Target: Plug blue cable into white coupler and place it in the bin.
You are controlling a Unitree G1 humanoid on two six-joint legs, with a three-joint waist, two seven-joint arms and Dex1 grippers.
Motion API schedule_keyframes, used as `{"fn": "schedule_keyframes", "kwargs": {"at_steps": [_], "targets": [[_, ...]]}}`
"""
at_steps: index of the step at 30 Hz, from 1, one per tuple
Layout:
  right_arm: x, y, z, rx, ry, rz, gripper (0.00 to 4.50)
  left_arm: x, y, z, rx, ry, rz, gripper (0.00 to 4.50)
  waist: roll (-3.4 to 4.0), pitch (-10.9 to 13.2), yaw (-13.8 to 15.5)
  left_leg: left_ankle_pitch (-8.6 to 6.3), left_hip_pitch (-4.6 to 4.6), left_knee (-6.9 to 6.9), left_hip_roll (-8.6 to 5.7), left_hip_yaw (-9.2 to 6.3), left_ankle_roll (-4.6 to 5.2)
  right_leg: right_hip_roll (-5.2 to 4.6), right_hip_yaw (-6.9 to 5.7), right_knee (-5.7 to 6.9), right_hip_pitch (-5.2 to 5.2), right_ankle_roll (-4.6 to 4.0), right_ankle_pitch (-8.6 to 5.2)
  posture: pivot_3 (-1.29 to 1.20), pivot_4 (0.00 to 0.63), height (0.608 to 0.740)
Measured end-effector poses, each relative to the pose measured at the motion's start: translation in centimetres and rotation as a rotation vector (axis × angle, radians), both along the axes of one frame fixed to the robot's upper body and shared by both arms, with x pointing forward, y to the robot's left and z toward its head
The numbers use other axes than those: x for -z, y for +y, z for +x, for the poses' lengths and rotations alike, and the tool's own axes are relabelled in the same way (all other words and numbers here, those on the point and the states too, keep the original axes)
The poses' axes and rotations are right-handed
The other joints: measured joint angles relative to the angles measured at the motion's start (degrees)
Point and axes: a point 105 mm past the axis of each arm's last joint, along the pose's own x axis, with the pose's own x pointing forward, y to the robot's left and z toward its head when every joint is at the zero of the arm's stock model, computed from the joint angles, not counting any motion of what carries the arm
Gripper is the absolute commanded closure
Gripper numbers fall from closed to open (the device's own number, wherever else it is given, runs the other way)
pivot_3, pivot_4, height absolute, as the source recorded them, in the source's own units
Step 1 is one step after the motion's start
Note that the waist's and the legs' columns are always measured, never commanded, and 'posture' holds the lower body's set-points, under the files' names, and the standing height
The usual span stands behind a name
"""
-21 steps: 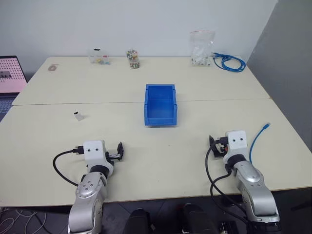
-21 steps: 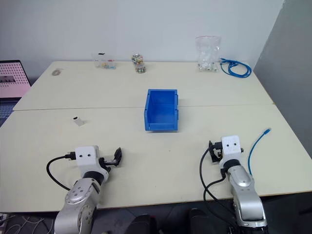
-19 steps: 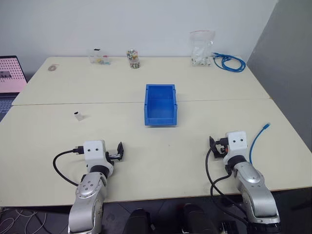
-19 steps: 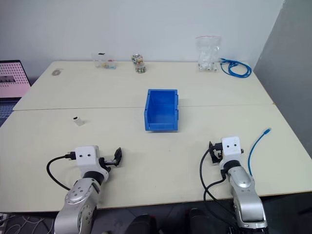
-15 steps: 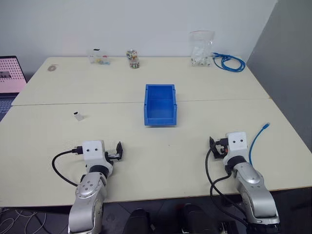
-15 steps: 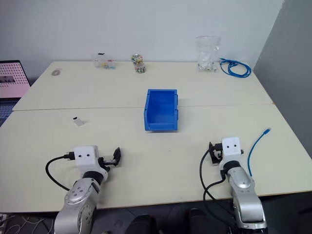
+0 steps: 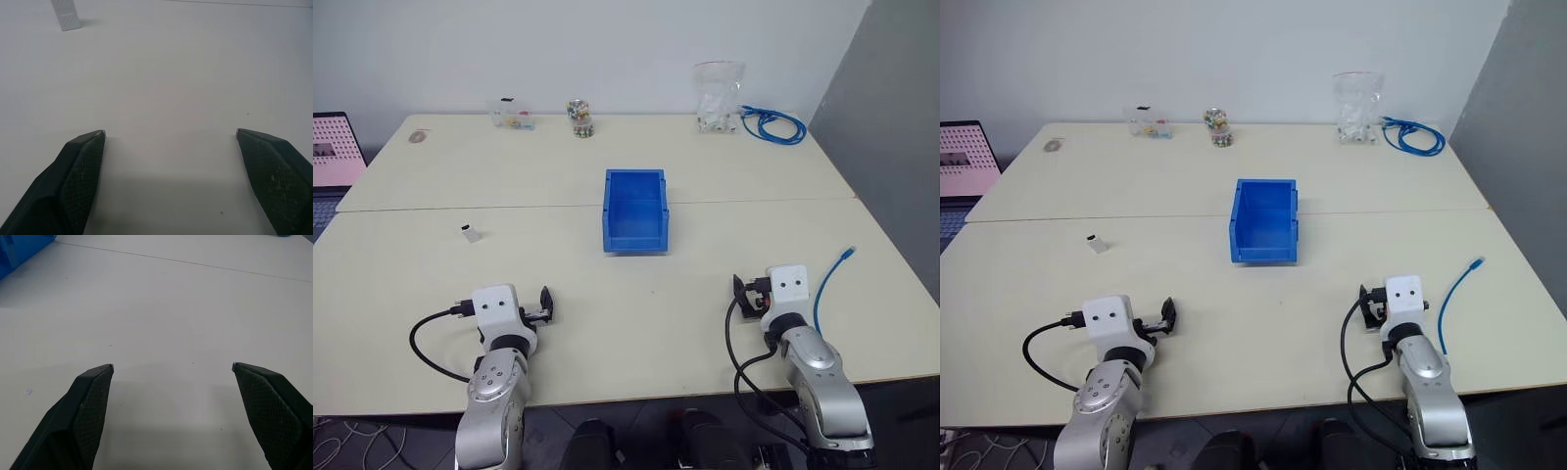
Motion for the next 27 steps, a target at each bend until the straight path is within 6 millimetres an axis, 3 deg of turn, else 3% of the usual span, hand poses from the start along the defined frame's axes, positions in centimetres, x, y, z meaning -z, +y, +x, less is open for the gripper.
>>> {"fn": "schedule_keyframes", "kwargs": {"at_steps": [4, 8, 11, 12, 16, 18, 21, 27], "targets": [[0.0, -0.2, 0.1, 0.009, 0.002, -0.004, 0.37, 0.0, -0.3, 0.1, 0.036, 0.000, 0.003, 0.00, 0.00, 0.0, 0.0, 0.00, -0.01, -0.01, 0.00, -0.01, 0.00, 0.00, -0.01, -0.01, -0.01, -0.01, 0.00, 0.00, 0.150, 0.740], [-0.9, -1.8, 0.1, 0.074, -0.002, -0.026, 0.37, -1.7, -2.0, 1.1, 0.270, -0.041, 0.052, 0.00, 0.04, 0.0, 0.1, 0.00, -0.09, -0.01, -0.02, 0.00, 0.00, 0.00, -0.03, 0.01, -0.07, -0.03, -0.02, 0.00, 0.150, 0.740], [-3.4, -4.5, 0.7, 0.194, -0.049, -0.093, 0.37, -4.5, -5.3, 2.4, 0.538, -0.119, 0.088, 0.00, 0.05, 0.0, 0.3, 0.00, -0.12, 0.01, -0.07, 0.03, 0.00, -0.01, -0.01, -0.02, -0.08, 0.00, 0.00, 0.00, 0.150, 0.740], [-4.5, -6.3, 0.8, 0.286, -0.057, -0.106, 0.37, -5.9, -7.5, 2.9, 0.691, -0.154, 0.102, 0.00, 0.04, 0.0, 0.4, 0.00, -0.15, 0.01, -0.08, 0.02, 0.00, -0.01, -0.03, -0.04, -0.08, 0.01, 0.00, 0.00, 0.150, 0.740], [-6.3, -11.2, 0.8, 0.511, -0.044, -0.099, 0.37, -9.0, -13.3, 2.4, 1.088, -0.238, 0.137, 0.00, 0.09, 0.0, 0.3, 0.00, -0.18, -0.06, -0.12, 0.10, 0.00, 0.02, 0.03, -0.15, -0.08, 0.02, 0.02, 0.00, 0.150, 0.740], [-5.4, -13.6, 1.7, 0.566, 0.038, -0.071, 0.37, -9.3, -16.7, 2.4, 1.340, -0.219, 0.153, 0.00, 0.09, 0.1, 0.1, 0.00, -0.18, 0.00, -0.24, 0.14, 0.01, 0.10, 0.01, -0.15, -0.07, 0.03, 0.02, 0.00, 0.150, 0.740], [-3.7, -15.0, 2.5, 0.592, 0.139, 0.000, 0.37, -10.8, -19.8, 3.0, 1.534, -0.254, 0.183, 0.00, 0.17, 0.1, -0.1, 0.00, -0.14, -0.04, -0.25, 0.16, 0.03, 0.23, 0.06, -0.15, -0.06, 0.02, 0.03, 0.00, 0.150, 0.740], [-2.0, -15.5, 3.6, 0.602, 0.226, 0.146, 0.37, -10.1, -21.8, 3.5, 1.689, -0.236, 0.198, 0.00, 0.40, 0.1, -0.6, -0.01, -0.24, -0.12, -0.07, 0.20, 0.06, 0.51, 0.29, 0.03, -0.39, -0.11, -0.05, 0.00, 0.150, 0.740]]}}
